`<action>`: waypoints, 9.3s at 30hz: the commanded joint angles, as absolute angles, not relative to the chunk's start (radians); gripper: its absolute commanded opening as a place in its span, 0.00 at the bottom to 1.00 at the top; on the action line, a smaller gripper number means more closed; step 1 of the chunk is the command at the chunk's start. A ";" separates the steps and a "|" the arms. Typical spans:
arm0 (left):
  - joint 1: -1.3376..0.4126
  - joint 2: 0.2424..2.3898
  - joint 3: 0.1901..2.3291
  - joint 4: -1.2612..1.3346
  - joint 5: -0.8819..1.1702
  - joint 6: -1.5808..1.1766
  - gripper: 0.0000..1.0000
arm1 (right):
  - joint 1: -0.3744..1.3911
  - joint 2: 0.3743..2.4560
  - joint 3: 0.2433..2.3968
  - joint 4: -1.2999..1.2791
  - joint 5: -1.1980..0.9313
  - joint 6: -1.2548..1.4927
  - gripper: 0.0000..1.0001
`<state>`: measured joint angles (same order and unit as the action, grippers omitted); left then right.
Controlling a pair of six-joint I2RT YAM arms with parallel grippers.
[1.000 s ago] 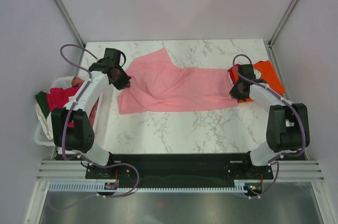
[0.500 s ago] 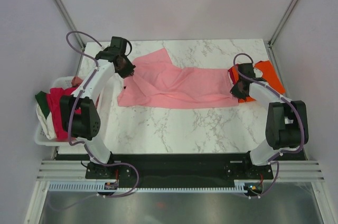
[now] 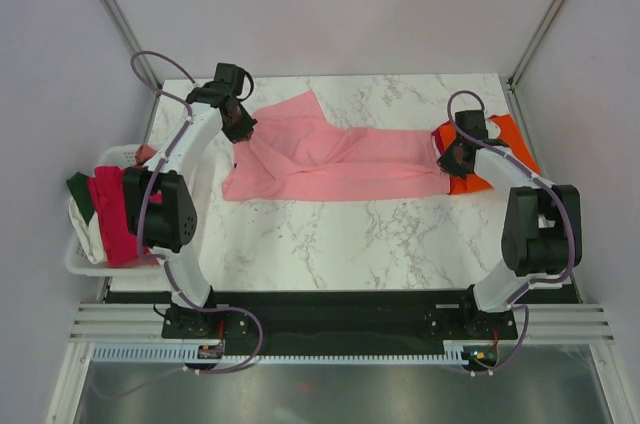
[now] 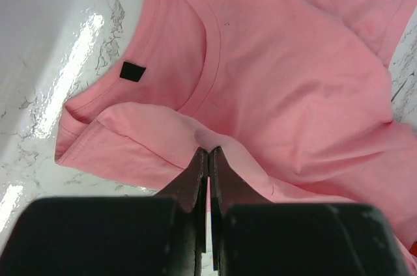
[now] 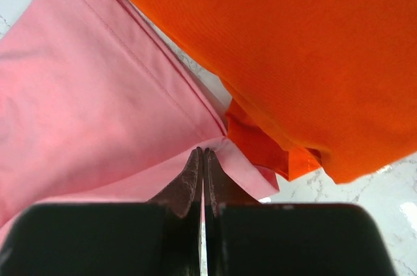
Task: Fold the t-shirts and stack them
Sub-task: Fold the tshirt
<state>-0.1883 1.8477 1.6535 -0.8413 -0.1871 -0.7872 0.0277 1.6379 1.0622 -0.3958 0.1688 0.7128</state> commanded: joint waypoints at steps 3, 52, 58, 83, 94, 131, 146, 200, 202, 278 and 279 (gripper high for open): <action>-0.187 1.876 1.730 -0.886 -0.267 -0.793 0.02 | 0.020 1.700 1.124 -0.364 0.137 0.727 0.00; -0.225 1.126 0.726 -0.210 0.015 -0.678 1.00 | 0.017 1.072 0.414 0.109 0.002 0.762 0.73; -0.225 1.014 0.623 -0.144 0.015 -0.718 1.00 | 0.012 1.094 0.403 0.124 -0.029 0.794 0.98; -0.225 0.934 0.405 0.109 -0.048 -0.657 1.00 | 0.020 1.126 0.255 0.296 0.139 0.989 0.72; -0.225 0.963 0.410 0.094 -0.066 -0.666 0.99 | 0.037 1.255 0.270 0.370 0.167 1.026 0.65; -0.224 1.259 0.485 -0.035 -0.364 -0.985 0.63 | 0.107 1.333 0.400 0.236 0.318 0.969 0.00; -0.195 1.390 0.514 0.064 -0.416 -1.095 0.57 | 0.106 1.347 0.388 0.267 0.293 0.966 0.00; -0.052 0.855 0.371 -0.387 -0.275 -1.101 0.02 | 0.107 0.803 0.370 -0.337 0.250 1.068 0.00; -0.052 0.792 0.339 -0.390 -0.261 -1.100 0.02 | 0.106 0.733 0.342 -0.360 0.244 1.074 0.00; -0.049 1.377 1.873 -0.749 -0.235 -0.884 0.02 | 0.097 1.350 1.693 -0.535 0.125 0.811 0.00; -0.046 1.412 1.943 -0.749 -0.229 -0.882 0.02 | 0.091 1.383 1.718 -0.529 0.111 0.824 0.00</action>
